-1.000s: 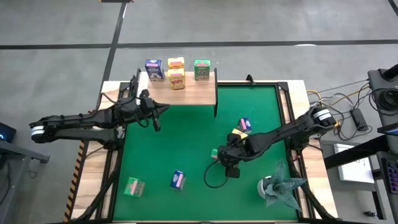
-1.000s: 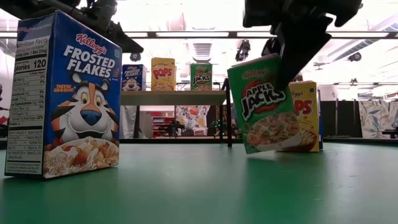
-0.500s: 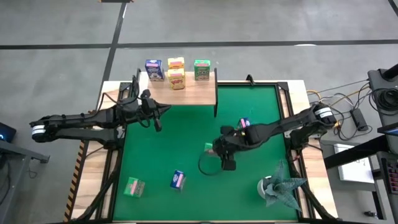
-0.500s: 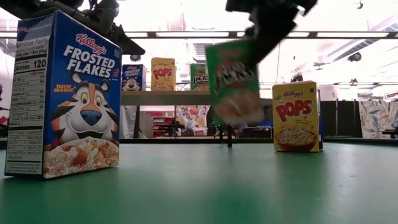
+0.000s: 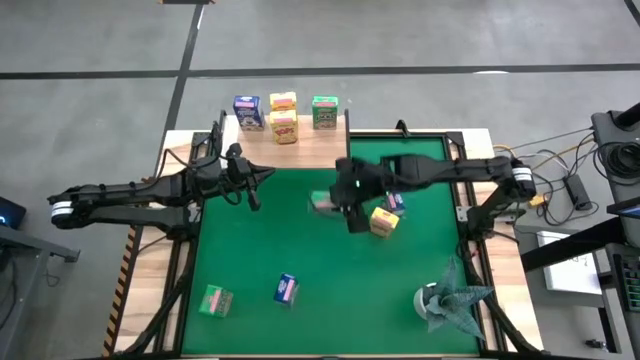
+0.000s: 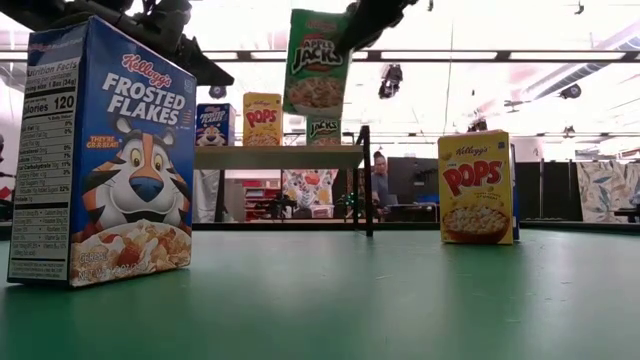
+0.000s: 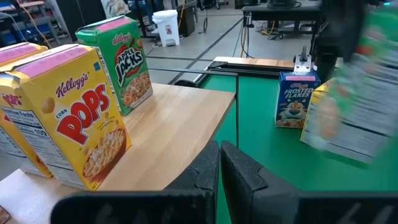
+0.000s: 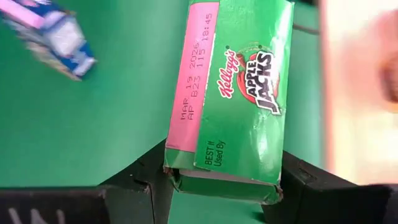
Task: Stack cereal on shelf
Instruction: Put the top green cereal box on the shelf aligned with the other green cereal box
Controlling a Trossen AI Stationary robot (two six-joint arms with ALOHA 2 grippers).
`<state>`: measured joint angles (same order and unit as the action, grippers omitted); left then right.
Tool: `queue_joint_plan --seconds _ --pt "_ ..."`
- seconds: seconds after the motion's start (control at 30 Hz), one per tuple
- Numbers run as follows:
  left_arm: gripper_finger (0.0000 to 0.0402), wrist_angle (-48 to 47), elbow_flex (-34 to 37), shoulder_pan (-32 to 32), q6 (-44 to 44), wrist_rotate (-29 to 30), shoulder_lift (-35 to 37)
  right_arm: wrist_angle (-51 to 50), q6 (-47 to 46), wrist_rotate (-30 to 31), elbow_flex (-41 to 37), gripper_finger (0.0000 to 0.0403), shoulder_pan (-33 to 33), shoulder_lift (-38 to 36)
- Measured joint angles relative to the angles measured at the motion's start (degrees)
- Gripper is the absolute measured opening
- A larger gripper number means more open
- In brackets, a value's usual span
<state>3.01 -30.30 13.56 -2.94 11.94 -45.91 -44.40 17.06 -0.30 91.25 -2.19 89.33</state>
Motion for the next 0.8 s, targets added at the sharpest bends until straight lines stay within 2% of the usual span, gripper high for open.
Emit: queue_joint_plan --seconds 0.17,0.27,0.47,0.67,0.8 --pt "0.0 0.0 0.0 0.0 0.0 0.0 0.0 0.6 6.5 0.1 2.8 0.0173 -8.4 0.0" --pt "0.0 0.0 0.0 0.0 0.0 0.0 0.0 5.4 6.7 -0.2 4.2 0.0173 -13.2 0.4" --pt "0.0 0.7 0.0 0.0 0.0 0.0 0.0 5.5 6.0 -8.5 9.9 0.0173 -20.0 4.2" --pt "0.0 0.4 0.0 0.0 0.1 0.0 0.0 -7.0 10.4 -10.4 16.9 0.0173 -22.5 9.6" --pt "0.0 0.0 0.0 0.0 0.1 0.0 0.0 -9.8 11.3 -10.4 20.2 0.0173 -24.2 12.6"
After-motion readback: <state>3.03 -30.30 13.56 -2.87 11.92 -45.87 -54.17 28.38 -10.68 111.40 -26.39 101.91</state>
